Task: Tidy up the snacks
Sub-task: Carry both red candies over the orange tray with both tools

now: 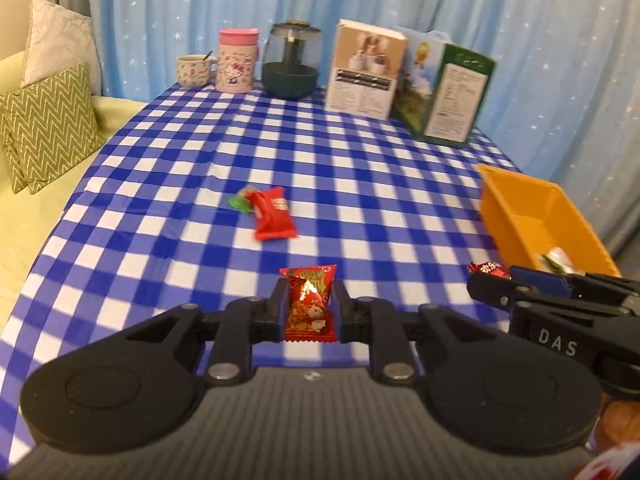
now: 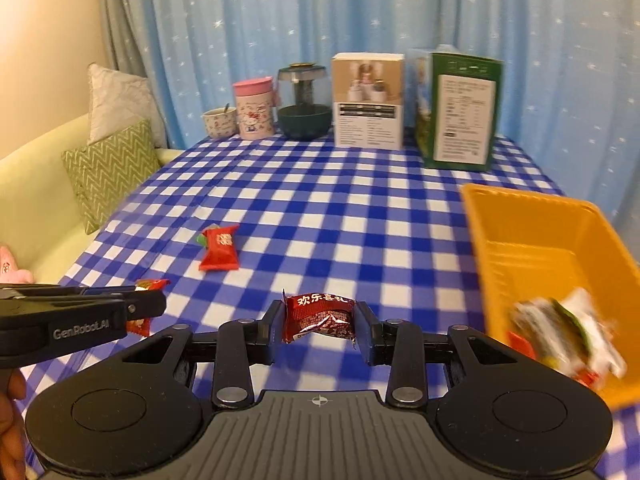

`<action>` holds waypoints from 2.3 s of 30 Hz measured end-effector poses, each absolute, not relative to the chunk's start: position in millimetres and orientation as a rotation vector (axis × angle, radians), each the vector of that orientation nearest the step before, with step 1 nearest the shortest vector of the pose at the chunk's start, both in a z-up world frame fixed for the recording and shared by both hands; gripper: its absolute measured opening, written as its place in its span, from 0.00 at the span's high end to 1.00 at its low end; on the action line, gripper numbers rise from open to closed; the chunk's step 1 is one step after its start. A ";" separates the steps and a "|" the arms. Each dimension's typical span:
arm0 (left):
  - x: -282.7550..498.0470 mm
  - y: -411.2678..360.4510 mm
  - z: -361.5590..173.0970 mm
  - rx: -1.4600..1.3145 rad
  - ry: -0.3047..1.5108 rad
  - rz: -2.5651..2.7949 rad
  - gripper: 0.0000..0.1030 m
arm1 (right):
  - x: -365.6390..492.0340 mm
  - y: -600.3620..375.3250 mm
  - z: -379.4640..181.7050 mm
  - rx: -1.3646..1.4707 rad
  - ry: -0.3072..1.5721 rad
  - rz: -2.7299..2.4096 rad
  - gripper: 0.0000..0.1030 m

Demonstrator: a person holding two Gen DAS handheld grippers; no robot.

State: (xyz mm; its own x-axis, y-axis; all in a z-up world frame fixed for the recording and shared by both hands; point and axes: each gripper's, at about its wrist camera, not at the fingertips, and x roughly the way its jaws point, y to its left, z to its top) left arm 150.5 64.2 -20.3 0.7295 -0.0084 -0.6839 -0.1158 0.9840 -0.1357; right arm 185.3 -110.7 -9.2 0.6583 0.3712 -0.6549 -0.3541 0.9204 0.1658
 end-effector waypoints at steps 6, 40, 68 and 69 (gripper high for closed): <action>118.1 33.3 -0.1 -0.163 0.738 0.017 0.82 | 146.5 -146.8 8.2 0.034 0.748 0.358 0.64; 109.8 -65.2 19.4 -0.096 0.732 -0.153 0.82 | 105.6 -238.4 28.3 0.099 0.742 0.212 0.64; 214.0 -159.1 -5.5 -0.006 0.757 -0.328 0.82 | 180.0 -325.6 13.3 0.146 0.722 0.094 0.64; 217.8 -161.5 -7.3 0.000 0.759 -0.329 0.81 | 182.6 -327.0 11.8 0.146 0.722 0.093 0.64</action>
